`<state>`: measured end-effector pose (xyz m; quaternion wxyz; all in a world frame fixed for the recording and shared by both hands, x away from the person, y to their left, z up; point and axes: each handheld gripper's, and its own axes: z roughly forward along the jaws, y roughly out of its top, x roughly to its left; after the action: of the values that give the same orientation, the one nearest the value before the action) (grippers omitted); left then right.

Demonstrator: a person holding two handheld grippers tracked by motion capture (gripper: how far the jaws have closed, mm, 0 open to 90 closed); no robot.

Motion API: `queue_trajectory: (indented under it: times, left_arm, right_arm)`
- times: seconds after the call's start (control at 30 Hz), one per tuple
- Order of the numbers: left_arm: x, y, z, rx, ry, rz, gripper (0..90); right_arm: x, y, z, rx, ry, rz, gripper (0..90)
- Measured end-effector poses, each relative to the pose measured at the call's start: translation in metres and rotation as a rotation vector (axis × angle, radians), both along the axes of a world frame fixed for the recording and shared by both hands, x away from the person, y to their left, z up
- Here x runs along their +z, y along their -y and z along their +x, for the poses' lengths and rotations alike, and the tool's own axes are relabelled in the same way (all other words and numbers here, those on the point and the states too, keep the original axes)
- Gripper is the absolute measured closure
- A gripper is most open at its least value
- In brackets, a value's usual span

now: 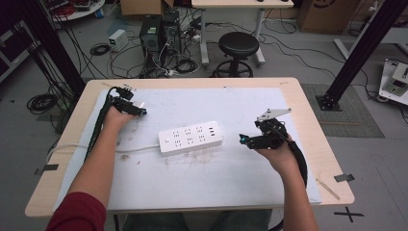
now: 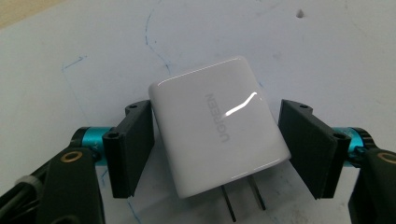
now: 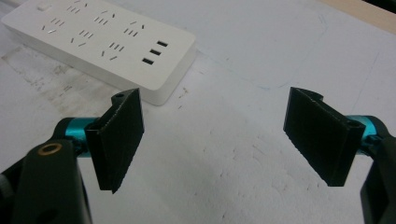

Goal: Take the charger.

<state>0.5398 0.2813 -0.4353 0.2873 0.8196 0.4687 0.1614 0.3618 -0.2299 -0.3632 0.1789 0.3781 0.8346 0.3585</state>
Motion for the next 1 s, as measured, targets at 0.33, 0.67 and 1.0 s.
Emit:
queue_trajectory:
  times: [0.33,0.67,1.0]
  left_arm:
    - [0.003,0.0,-0.001,0.002,-0.003,0.01,35.3]
    - [0.007,0.005,-0.007,-0.033,-0.017,0.019,42.5]
    - [0.043,0.011,-0.037,-0.131,0.031,-0.028,42.5]
  right_arm:
    - [-0.002,0.001,0.001,-0.001,0.0,0.005,20.6]
    - [-0.002,0.002,0.001,0.002,0.002,0.005,20.6]
    - [0.003,0.009,0.002,0.002,0.007,0.013,20.6]
